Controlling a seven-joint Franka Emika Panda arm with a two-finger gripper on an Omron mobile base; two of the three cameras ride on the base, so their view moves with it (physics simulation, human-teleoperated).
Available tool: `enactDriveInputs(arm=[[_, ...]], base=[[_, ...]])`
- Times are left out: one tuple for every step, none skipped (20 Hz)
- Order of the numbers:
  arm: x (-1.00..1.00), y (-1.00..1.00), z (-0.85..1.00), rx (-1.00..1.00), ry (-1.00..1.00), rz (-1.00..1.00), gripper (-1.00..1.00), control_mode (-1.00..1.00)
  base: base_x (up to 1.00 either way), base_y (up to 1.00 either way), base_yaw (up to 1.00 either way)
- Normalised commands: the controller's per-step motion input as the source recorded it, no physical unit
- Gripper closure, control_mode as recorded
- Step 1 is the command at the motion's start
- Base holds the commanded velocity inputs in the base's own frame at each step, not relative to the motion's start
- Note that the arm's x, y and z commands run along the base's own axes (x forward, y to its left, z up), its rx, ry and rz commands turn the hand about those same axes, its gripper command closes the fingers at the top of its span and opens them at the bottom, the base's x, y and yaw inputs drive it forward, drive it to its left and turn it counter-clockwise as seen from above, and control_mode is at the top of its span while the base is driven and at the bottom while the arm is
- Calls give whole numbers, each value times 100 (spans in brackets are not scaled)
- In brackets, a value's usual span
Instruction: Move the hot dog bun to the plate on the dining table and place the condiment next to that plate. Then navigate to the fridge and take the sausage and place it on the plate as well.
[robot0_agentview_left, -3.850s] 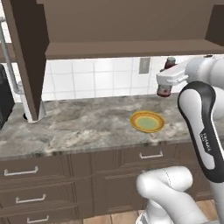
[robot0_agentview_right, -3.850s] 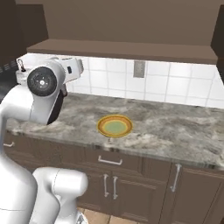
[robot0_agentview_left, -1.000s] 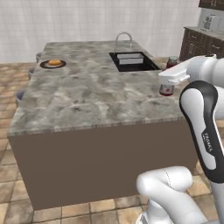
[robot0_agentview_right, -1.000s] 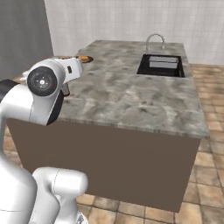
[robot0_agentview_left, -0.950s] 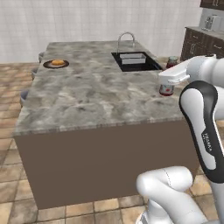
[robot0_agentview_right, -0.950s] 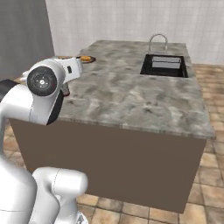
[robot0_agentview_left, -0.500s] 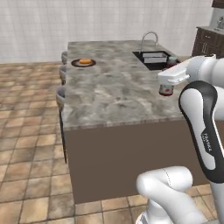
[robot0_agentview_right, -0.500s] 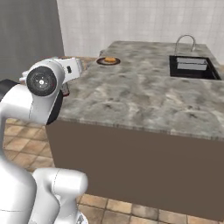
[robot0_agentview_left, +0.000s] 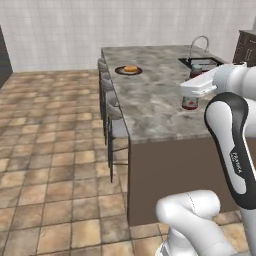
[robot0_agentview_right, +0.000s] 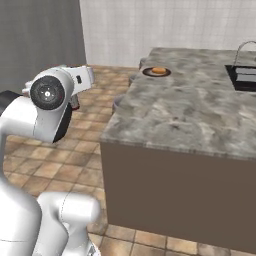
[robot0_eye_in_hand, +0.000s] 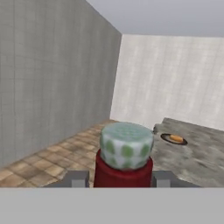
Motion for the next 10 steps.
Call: enactDriveInputs(arm=[[0,0,0,0,0,0,100,100],[0,0,0,0,0,0,100,100],[0,0,0,0,0,0,100,100],[0,0,0,0,0,0,100,100],[0,0,0,0,0,0,100,100],[0,0,0,0,0,0,100,100],[0,0,0,0,0,0,100,100],[0,0,0,0,0,0,100,100],[0,0,0,0,0,0,100,100],[0,0,0,0,0,0,100,100]], base=[[18,100,0],[17,100,0],[19,100,0],[29,100,-3],[37,100,-7],[49,100,-12],[54,100,-15],[62,100,-20],[72,100,-29],[78,100,-35]])
